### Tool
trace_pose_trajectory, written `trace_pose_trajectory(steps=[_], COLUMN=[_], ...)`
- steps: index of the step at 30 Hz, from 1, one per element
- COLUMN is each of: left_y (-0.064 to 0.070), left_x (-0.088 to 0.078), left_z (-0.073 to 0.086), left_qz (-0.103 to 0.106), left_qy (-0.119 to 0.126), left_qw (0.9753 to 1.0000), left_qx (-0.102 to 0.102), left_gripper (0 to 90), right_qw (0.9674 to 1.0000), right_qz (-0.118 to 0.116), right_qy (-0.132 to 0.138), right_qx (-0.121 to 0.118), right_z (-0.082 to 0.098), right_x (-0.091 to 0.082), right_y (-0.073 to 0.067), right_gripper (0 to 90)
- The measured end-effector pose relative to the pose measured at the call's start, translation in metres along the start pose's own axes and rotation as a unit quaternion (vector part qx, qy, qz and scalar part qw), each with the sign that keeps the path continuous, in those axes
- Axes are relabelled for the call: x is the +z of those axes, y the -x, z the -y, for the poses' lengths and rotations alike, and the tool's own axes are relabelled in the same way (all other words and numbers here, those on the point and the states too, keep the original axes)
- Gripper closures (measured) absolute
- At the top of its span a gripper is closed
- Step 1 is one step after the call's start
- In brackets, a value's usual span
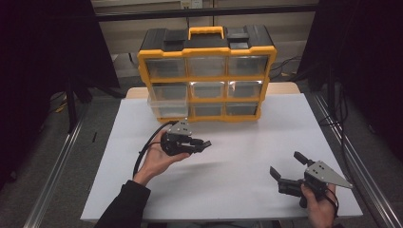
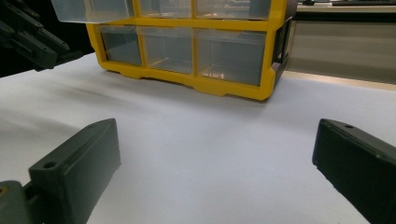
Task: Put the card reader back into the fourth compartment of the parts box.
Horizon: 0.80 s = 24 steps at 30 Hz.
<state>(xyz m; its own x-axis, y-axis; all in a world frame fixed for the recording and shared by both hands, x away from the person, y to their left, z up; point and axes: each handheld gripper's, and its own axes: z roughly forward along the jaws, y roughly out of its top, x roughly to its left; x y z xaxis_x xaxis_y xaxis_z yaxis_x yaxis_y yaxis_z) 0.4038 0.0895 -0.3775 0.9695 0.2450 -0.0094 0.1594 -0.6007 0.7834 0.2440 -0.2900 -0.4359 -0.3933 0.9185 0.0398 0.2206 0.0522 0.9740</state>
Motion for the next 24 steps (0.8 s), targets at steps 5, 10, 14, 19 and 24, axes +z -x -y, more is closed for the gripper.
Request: trace_pose_trajectory(steps=[5, 10, 14, 19, 24], left_y=[0.002, 0.002, 0.002, 0.0, 0.0], left_x=[-0.008, -0.016, -0.024, -0.033, -0.038], left_z=[-0.003, -0.005, -0.005, -0.006, -0.007], left_qz=[-0.006, -0.013, -0.02, -0.026, -0.031], left_qy=[0.011, 0.022, 0.028, 0.04, 0.046], left_qw=[0.9999, 0.9997, 0.9994, 0.9989, 0.9984], left_qx=[0.002, 0.0, -0.001, 0.0, 0.0], left_gripper=[73.8, 73.7, 73.7, 73.7, 73.7], right_qw=[1.0, 1.0, 1.0, 1.0, 1.0], right_qz=[0.0, -0.001, 0.001, 0.003, 0.002], right_qy=[0.0, -0.001, 0.0, 0.002, 0.002], right_qx=[-0.001, 0.0, -0.001, 0.002, 0.001], right_z=[0.0, 0.0, 0.0, 0.0, 0.0], right_x=[0.0, 0.0, 0.0, 0.0, 0.0], right_y=[0.0, 0.0, 0.0, 0.0, 0.0], right_gripper=[0.4, 0.5, 0.4, 0.4, 0.4])
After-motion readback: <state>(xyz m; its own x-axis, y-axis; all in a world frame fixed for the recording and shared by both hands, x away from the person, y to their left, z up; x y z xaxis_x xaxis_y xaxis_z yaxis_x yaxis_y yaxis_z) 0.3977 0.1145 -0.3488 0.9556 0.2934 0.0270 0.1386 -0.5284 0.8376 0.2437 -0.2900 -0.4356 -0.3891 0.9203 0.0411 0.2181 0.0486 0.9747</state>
